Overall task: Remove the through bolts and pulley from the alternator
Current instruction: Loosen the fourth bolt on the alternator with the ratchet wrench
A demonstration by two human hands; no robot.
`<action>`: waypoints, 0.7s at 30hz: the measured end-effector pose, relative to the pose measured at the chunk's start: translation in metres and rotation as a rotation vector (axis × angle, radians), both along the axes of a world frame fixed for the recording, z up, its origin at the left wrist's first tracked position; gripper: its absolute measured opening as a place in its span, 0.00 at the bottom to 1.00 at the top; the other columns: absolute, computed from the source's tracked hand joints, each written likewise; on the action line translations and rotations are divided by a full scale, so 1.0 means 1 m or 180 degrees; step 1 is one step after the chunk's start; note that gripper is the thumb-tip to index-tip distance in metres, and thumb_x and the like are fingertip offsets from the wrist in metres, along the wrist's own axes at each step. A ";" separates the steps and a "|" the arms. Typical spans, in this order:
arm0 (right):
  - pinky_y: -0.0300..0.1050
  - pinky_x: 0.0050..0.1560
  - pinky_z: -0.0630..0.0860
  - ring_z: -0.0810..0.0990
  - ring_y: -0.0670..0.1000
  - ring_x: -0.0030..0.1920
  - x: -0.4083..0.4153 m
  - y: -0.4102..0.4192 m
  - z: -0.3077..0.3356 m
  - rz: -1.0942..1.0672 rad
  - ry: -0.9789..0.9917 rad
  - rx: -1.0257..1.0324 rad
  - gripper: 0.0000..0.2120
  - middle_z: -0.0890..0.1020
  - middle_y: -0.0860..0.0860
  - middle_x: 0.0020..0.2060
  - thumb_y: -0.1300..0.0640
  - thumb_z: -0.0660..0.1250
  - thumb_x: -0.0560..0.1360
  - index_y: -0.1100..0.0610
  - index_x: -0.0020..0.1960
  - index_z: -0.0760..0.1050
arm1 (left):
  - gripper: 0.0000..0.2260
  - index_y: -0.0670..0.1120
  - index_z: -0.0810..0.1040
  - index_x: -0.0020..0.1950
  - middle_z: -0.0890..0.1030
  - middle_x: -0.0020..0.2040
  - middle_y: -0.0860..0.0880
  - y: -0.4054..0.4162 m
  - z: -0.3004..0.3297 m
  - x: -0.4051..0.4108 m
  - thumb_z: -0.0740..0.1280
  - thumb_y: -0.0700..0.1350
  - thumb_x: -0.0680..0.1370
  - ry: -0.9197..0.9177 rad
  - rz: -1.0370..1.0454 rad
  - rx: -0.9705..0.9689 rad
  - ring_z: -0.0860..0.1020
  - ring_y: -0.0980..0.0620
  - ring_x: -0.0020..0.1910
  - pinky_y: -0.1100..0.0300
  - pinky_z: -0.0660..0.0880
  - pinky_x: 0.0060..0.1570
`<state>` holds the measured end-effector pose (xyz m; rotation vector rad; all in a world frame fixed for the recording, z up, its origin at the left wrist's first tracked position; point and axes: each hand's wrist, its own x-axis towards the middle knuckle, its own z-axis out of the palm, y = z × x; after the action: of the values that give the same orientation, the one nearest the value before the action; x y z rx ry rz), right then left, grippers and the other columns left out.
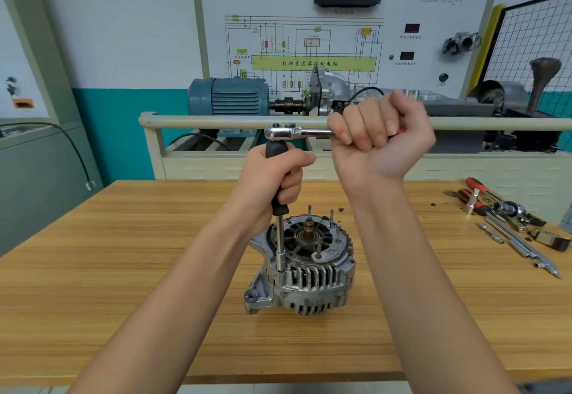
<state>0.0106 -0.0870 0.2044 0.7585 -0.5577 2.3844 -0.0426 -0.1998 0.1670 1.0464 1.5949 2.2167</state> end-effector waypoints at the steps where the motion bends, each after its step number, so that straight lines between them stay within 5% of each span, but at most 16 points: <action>1: 0.36 0.23 0.58 0.55 0.46 0.17 -0.006 0.004 0.001 0.0248 -0.0089 -0.0049 0.21 0.59 0.47 0.15 0.59 0.55 0.71 0.54 0.20 0.61 | 0.19 0.47 0.64 0.27 0.61 0.21 0.52 -0.002 0.000 -0.001 0.65 0.36 0.75 -0.0033 -0.0103 -0.0026 0.57 0.55 0.18 0.66 0.56 0.21; 6: 0.38 0.20 0.59 0.52 0.44 0.19 -0.041 0.016 -0.001 0.1624 -0.0341 -0.0597 0.21 0.58 0.48 0.14 0.60 0.54 0.72 0.54 0.20 0.59 | 0.17 0.47 0.64 0.24 0.61 0.19 0.52 -0.003 0.001 -0.002 0.67 0.41 0.71 -0.0082 -0.0520 -0.0264 0.57 0.56 0.16 0.68 0.56 0.19; 9: 0.38 0.20 0.60 0.52 0.45 0.18 -0.051 0.018 -0.004 0.1728 -0.0431 -0.0704 0.21 0.60 0.49 0.13 0.60 0.54 0.72 0.56 0.20 0.60 | 0.21 0.47 0.61 0.25 0.59 0.19 0.52 0.000 0.000 -0.002 0.65 0.38 0.76 -0.0065 -0.0347 -0.0251 0.56 0.56 0.15 0.69 0.54 0.19; 15: 0.37 0.21 0.57 0.57 0.47 0.14 -0.029 0.020 -0.005 0.1124 -0.0273 -0.0830 0.20 0.59 0.47 0.14 0.61 0.55 0.70 0.55 0.20 0.60 | 0.23 0.49 0.59 0.25 0.58 0.19 0.52 0.009 0.000 0.001 0.62 0.35 0.77 -0.0074 0.0061 -0.0223 0.54 0.56 0.16 0.70 0.53 0.20; 21: 0.37 0.25 0.56 0.53 0.46 0.18 0.010 -0.008 -0.008 -0.0396 0.0161 -0.0228 0.22 0.59 0.46 0.16 0.61 0.53 0.74 0.53 0.21 0.60 | 0.26 0.52 0.61 0.21 0.59 0.19 0.54 0.015 -0.001 0.002 0.62 0.35 0.76 -0.0085 0.0381 -0.0229 0.54 0.55 0.17 0.69 0.54 0.21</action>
<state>0.0205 -0.0946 0.1960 0.7291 -0.4818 2.2521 -0.0405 -0.1852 0.1661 0.9206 1.7547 2.2194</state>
